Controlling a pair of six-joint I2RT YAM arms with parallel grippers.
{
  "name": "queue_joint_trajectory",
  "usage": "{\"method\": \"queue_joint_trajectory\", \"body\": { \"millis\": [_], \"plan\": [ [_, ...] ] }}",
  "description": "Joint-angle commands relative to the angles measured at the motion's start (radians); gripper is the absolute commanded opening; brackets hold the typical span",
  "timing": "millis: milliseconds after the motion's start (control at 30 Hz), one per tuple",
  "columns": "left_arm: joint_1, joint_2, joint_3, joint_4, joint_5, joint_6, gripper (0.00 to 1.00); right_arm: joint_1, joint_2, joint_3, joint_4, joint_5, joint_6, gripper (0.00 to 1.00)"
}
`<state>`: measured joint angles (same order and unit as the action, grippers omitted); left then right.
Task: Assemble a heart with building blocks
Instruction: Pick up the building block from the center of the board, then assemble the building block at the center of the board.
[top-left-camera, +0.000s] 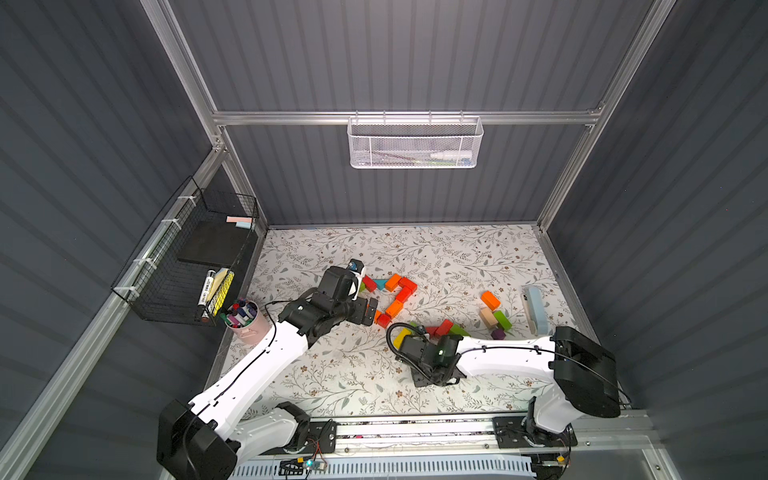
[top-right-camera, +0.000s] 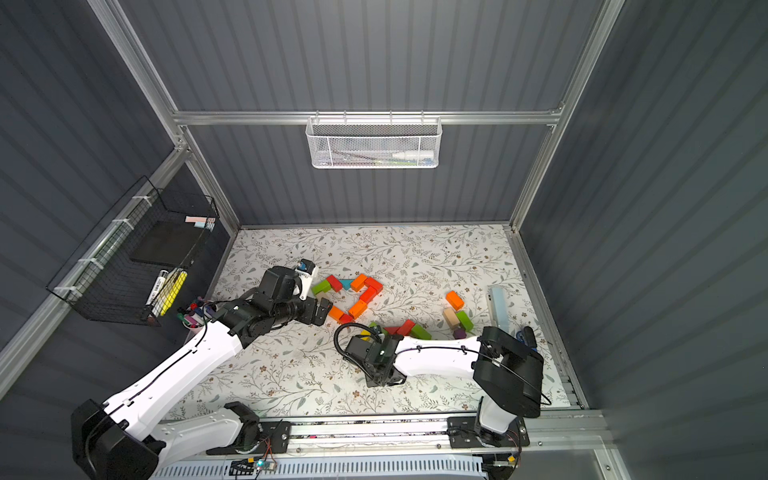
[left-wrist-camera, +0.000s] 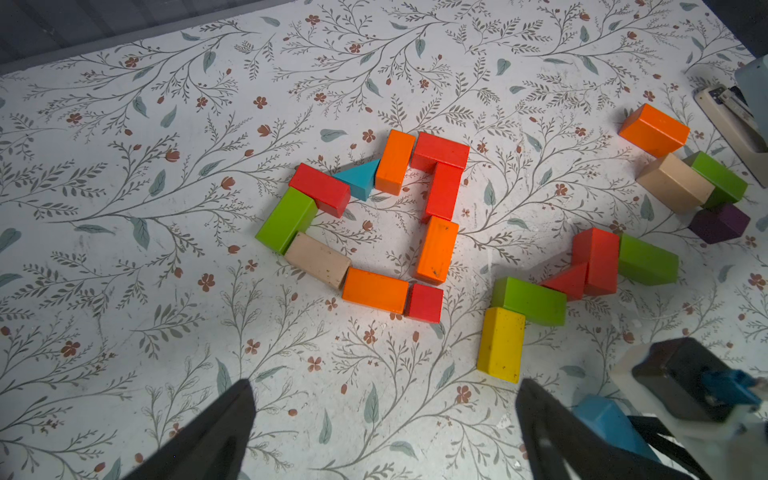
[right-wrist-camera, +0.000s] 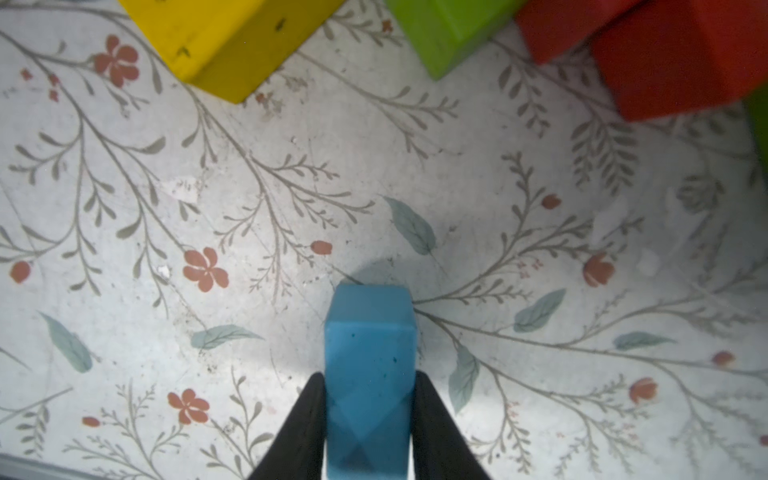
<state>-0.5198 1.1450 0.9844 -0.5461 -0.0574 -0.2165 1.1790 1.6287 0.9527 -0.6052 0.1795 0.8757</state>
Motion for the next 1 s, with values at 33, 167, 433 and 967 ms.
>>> {"method": "queue_joint_trajectory", "body": {
  "millis": [33, 167, 433, 967],
  "plan": [
    [0.004, -0.001, -0.003, 0.009, -0.013, 0.02, 0.99, -0.038, -0.012, -0.054, 0.062, -0.048, -0.196, 0.23],
    [0.004, 0.0, -0.004, 0.009, -0.017, 0.023, 0.99, -0.086, -0.038, -0.066, 0.095, -0.098, -0.37, 0.21],
    [0.003, 0.0, -0.006, 0.006, -0.026, 0.026, 0.99, -0.157, 0.022, 0.004, 0.083, -0.169, -0.635, 0.2],
    [0.004, 0.012, -0.002, -0.004, -0.056, 0.007, 0.99, -0.206, 0.116, 0.094, 0.081, -0.176, -0.851, 0.19]
  ]
}}
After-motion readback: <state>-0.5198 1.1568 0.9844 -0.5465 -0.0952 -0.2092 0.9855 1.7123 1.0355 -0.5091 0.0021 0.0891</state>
